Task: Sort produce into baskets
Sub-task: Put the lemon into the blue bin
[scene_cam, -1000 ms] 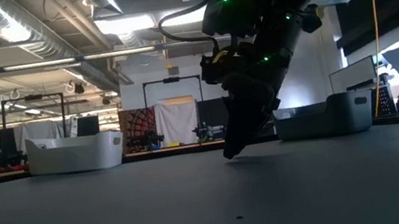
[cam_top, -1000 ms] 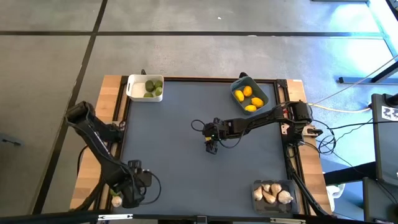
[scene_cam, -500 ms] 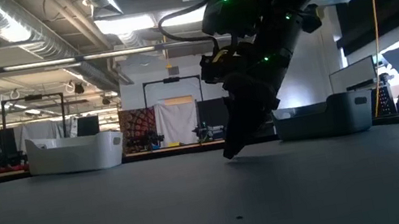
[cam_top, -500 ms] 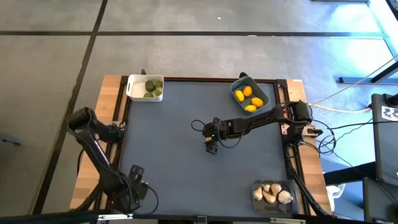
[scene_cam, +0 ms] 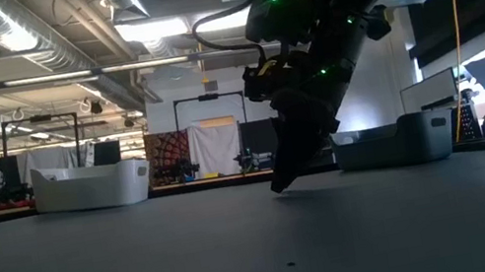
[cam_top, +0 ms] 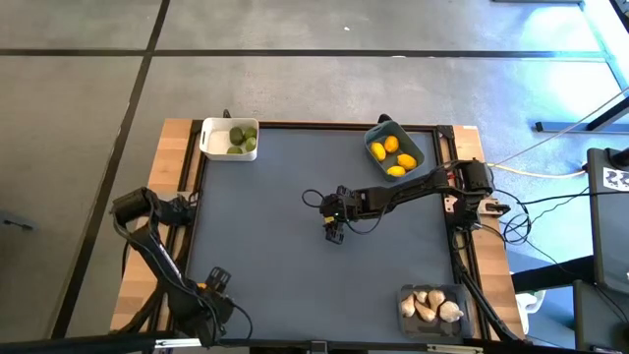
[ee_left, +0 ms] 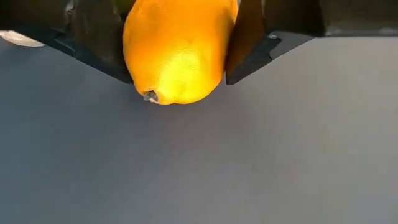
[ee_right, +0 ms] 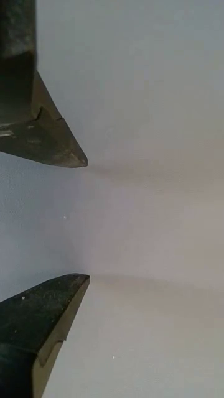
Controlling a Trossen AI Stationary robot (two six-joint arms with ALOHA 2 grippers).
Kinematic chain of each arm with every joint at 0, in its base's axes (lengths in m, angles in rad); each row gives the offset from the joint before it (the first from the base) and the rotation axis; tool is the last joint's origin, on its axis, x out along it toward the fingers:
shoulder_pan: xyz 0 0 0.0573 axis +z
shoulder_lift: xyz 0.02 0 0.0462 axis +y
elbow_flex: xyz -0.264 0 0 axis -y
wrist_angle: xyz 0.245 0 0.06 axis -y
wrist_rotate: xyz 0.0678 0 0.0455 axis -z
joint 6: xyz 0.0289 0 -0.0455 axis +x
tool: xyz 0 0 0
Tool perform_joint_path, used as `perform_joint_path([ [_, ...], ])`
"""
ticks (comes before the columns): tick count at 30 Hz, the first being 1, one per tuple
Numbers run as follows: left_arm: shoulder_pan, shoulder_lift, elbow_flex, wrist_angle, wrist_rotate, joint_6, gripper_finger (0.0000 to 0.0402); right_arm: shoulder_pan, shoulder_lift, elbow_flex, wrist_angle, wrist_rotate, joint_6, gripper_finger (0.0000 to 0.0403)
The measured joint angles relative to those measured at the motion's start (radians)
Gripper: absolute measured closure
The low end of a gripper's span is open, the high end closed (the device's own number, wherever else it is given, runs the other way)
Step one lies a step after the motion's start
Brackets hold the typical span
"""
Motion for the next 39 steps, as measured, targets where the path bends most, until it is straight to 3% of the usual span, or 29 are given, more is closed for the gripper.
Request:
perform_joint_path([
  [5,-0.001,0.003,0.001,-0.027,0.0,-0.031,0.0211,0.0,0.0,0.0,0.0,0.0,0.0,0.0109],
  [12,0.021,-0.017,0.001,-0.14,-0.013,-0.134,0.0212,0.0,0.0,0.0,0.0,0.0,0.0,0.0109],
  [18,0.05,-0.109,0.001,-0.226,-0.109,-0.273,0.0212,0.0,-0.032,0.0,-0.025,-0.054,0.028,0.0109],
  [26,0.135,-0.288,0.001,-0.279,-0.317,-0.44,0.0206,0.001,-0.191,0.0,-0.098,-0.072,0.027,0.0109],
  [31,0.178,-0.411,0.001,-0.279,-0.522,-0.47,0.0207,0.001,-0.291,0.0,-0.111,-0.072,0.002,0.0109],
  [36,0.214,-0.516,0.001,-0.23,-0.741,-0.476,0.0204,0.001,-0.325,0.001,-0.034,-0.075,0.001,0.0109],
  [39,0.236,-0.557,0.001,-0.173,-0.854,-0.436,0.0201,0.001,-0.325,0.001,0.052,-0.131,0.001,0.0109],
])
